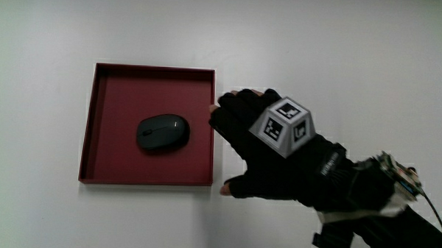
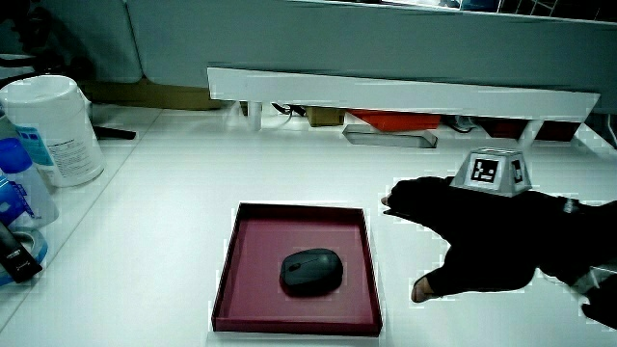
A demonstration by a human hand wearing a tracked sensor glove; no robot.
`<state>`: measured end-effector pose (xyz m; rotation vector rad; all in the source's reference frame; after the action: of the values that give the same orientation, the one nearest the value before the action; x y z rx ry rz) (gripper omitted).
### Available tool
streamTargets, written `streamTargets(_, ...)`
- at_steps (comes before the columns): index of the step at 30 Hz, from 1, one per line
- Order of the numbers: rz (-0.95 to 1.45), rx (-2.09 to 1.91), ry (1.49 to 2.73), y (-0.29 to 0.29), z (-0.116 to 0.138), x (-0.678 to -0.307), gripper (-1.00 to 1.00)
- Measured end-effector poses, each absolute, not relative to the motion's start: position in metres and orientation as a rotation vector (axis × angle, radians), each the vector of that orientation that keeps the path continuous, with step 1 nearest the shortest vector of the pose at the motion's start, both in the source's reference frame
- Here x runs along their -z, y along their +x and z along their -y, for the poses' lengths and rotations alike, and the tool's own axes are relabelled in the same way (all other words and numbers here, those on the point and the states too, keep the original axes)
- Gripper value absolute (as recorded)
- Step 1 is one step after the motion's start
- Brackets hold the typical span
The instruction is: Pick mouse from plate
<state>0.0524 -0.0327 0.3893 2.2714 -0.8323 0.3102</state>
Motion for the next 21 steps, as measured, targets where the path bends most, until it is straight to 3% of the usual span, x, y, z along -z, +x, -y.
streamTargets(2,0.814,-0.338,2.214,0.045,0.037,-0.391,0.0)
streamTargets(3,0.841,-0.419,2.099,0.038,0.038,-0.38,0.0)
streamTargets(4,0.812,-0.316,2.245,0.038,0.041,-0.394,0.0)
streamTargets(11,0.817,-0.363,2.174,0.015,0.057,-0.393,0.0)
streamTargets(21,0.758,-0.381,2.103,-0.014,0.071,-0.423,0.0)
